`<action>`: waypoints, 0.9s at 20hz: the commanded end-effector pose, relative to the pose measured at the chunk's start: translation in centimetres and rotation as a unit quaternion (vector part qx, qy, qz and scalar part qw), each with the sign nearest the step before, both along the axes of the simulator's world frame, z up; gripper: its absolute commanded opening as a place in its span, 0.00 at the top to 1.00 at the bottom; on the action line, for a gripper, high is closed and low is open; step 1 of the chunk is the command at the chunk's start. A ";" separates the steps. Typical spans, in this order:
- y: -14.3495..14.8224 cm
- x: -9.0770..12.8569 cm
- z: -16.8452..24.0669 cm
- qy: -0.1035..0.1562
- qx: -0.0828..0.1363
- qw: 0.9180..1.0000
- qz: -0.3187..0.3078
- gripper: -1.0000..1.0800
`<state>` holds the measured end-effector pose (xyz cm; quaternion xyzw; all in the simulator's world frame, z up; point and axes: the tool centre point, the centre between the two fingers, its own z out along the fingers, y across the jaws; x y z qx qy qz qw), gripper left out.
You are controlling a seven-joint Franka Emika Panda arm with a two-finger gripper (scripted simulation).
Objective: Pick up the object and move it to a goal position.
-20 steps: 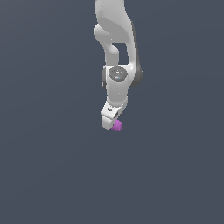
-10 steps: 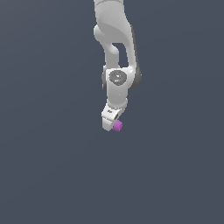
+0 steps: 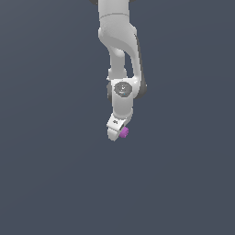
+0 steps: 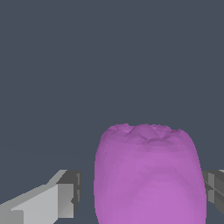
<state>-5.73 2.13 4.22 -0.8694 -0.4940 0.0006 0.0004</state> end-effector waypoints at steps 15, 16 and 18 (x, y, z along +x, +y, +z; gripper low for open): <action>0.1 0.1 0.4 -0.001 0.000 1.000 0.000 1.00; 0.2 0.1 0.7 -0.001 0.000 1.000 0.000 1.00; 0.4 0.2 1.4 -0.001 0.000 1.000 0.000 1.00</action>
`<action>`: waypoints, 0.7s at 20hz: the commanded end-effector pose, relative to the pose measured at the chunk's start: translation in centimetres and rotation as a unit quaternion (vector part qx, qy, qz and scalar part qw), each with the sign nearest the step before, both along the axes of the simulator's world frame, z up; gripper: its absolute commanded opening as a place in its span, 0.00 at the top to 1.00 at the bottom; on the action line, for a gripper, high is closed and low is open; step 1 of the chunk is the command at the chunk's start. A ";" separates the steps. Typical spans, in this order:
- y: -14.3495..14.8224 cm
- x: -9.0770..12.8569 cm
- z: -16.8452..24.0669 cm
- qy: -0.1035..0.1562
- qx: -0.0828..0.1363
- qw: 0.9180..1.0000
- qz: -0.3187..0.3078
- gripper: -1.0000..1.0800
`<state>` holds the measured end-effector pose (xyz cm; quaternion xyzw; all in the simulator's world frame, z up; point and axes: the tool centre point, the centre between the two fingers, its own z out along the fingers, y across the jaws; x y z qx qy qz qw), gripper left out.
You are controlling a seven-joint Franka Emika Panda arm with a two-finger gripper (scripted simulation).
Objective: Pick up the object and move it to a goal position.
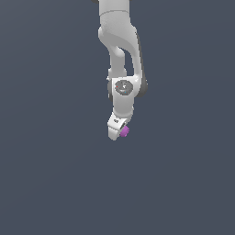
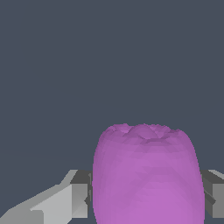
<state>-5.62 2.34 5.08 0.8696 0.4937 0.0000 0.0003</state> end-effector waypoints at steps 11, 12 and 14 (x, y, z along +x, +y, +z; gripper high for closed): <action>2.7 0.4 8.4 0.000 0.000 1.000 0.001 1.00; 3.0 0.5 9.4 0.000 0.000 1.000 0.001 1.00; 3.7 0.6 11.6 0.000 0.000 1.000 0.001 1.00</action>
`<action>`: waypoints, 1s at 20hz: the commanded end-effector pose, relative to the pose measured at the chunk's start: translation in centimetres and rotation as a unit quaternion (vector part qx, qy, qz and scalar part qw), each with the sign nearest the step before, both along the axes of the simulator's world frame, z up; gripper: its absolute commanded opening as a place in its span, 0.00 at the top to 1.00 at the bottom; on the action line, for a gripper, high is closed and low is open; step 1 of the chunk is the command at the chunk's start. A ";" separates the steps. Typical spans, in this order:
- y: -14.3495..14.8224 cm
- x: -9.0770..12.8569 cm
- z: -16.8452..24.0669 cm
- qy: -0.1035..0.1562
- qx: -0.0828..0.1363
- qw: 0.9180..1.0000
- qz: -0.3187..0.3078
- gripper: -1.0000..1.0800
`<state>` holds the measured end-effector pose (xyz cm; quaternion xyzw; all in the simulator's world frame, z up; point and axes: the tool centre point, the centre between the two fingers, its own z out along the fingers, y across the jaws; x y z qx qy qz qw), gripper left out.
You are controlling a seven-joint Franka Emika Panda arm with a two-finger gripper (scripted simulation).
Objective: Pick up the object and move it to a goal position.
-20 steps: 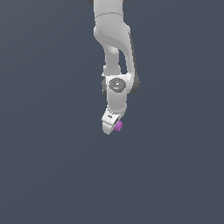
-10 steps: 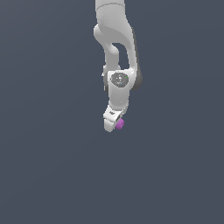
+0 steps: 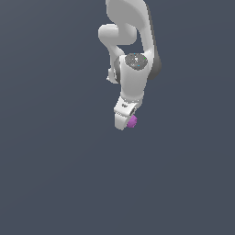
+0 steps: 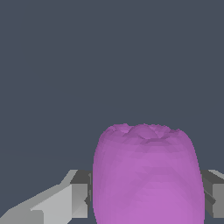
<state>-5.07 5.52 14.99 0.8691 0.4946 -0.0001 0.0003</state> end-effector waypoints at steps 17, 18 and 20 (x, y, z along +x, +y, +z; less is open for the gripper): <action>6.2 1.3 19.6 0.000 0.001 1.000 0.001 1.00; 6.5 1.4 20.6 0.000 0.001 1.000 0.001 1.00; 7.0 1.6 22.5 0.000 0.001 1.000 0.000 1.00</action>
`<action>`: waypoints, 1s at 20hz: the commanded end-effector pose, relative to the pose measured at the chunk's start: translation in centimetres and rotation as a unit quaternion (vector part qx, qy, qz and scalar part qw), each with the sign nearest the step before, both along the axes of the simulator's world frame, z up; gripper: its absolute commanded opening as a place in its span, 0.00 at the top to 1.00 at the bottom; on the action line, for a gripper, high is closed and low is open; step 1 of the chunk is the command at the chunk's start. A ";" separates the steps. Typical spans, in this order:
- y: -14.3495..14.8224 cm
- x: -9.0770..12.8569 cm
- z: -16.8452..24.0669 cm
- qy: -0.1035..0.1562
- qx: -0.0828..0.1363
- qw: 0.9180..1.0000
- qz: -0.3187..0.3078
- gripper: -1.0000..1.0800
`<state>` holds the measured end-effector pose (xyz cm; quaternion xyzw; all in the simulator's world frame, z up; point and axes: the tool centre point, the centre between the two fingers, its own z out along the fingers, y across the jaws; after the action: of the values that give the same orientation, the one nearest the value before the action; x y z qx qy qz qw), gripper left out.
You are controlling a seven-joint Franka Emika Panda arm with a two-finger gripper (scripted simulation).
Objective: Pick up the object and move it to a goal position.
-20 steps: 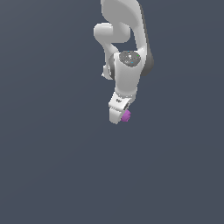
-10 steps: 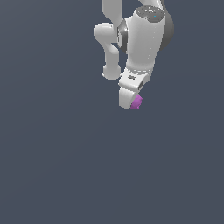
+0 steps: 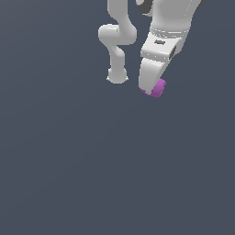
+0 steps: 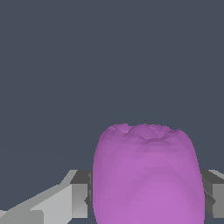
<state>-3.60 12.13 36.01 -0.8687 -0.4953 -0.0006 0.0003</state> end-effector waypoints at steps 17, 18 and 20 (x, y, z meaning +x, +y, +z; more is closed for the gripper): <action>3.9 1.5 12.8 0.000 0.000 1.000 -0.002 1.00; 4.0 1.6 13.1 0.000 0.000 1.000 -0.002 1.00; 4.1 1.7 13.6 0.000 0.000 1.000 -0.002 1.00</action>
<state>-2.02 16.15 49.16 -0.8696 -0.4938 -0.0003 0.0001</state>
